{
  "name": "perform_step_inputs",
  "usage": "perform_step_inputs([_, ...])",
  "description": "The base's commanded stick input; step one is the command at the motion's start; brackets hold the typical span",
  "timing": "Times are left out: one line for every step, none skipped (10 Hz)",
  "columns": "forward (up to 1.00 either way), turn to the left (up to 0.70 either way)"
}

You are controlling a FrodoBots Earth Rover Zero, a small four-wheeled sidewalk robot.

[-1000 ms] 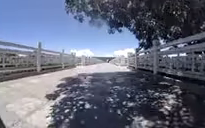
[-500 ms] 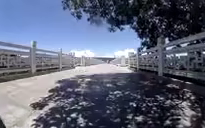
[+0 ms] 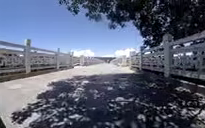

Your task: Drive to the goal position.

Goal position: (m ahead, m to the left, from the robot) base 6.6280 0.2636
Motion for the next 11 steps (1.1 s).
perform_step_inputs([0.7,-0.14])
perform_step_inputs([0.7,-0.14])
perform_step_inputs([0.7,-0.14])
perform_step_inputs([0.7,-0.05])
perform_step_inputs([0.7,0.0])
perform_step_inputs([0.7,0.0])
perform_step_inputs([0.7,0.0])
perform_step_inputs([0.7,0.0])
perform_step_inputs([0.7,0.0])
perform_step_inputs([0.7,0.0])
perform_step_inputs([0.7,0.0])
